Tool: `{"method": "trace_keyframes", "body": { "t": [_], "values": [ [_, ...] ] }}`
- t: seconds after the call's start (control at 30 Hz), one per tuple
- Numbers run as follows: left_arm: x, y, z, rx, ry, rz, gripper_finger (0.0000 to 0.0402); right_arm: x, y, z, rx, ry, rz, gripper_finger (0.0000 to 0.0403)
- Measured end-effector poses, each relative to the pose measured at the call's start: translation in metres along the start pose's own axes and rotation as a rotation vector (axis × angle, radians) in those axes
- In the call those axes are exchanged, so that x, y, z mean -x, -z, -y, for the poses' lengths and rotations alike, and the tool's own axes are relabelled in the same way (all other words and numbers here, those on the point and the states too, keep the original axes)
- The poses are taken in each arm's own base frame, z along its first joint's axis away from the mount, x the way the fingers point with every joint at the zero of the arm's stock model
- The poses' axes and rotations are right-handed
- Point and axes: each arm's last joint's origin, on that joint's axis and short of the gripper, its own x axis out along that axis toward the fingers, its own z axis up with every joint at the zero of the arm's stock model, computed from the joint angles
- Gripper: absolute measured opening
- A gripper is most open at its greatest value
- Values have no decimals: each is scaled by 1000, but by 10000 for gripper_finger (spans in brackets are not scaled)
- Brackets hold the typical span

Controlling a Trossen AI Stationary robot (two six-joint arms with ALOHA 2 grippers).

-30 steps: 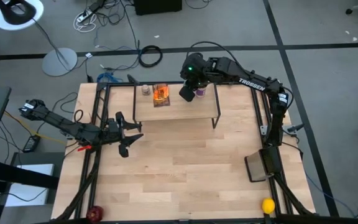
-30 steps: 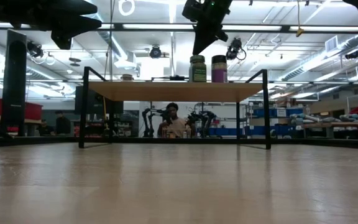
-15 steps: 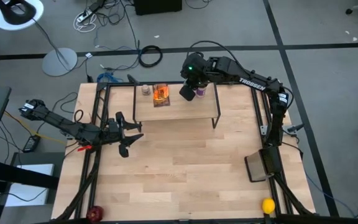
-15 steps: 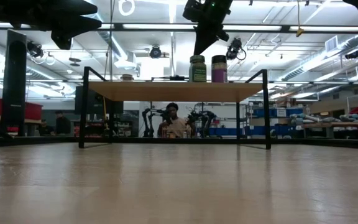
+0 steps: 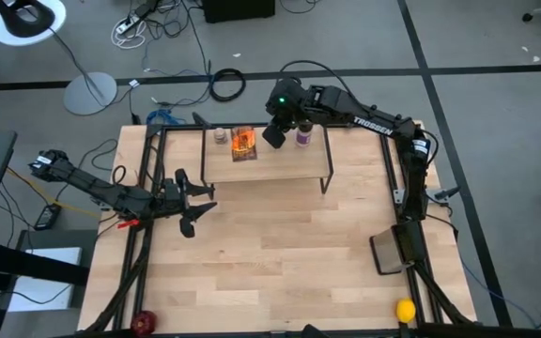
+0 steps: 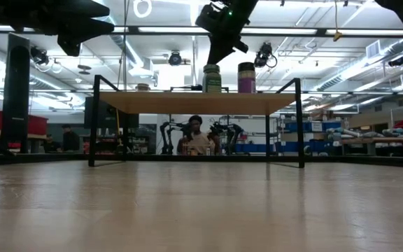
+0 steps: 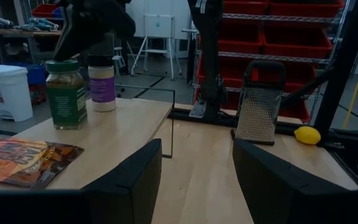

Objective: Shelf spices
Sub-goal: Adjust the seasoning bottles on the shelf

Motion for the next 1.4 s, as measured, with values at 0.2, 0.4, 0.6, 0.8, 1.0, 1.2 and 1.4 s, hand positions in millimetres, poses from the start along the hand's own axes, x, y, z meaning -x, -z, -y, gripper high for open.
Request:
{"method": "trace_keyframes", "body": {
  "t": [0.2, 0.4, 0.6, 0.8, 1.0, 1.2, 1.4],
  "values": [
    [0, 1, 0, -6, 0, -5, 202, -1, -1, 0, -9, -8, 14, 0],
    [0, 0, 0, -10, 0, -4, 202, 0, -4, -6, 6, -24, 51, 0],
    [0, 0, 0, -8, 0, -3, 202, 9, -6, -8, 38, -25, 75, 0],
    [0, 0, 0, -6, -14, 0, 202, 16, -8, -8, 66, -9, 88, 0],
    [0, -2, -1, 11, -29, 18, 202, 35, -16, -7, 119, -3, 116, 0],
    [-1, -12, -5, 80, -119, 111, 202, 89, -31, -13, 235, 49, 248, 0],
    [-12, -47, -5, 19, -131, 152, 202, 143, -25, -15, 279, 42, 406, 0]
  ]
}}
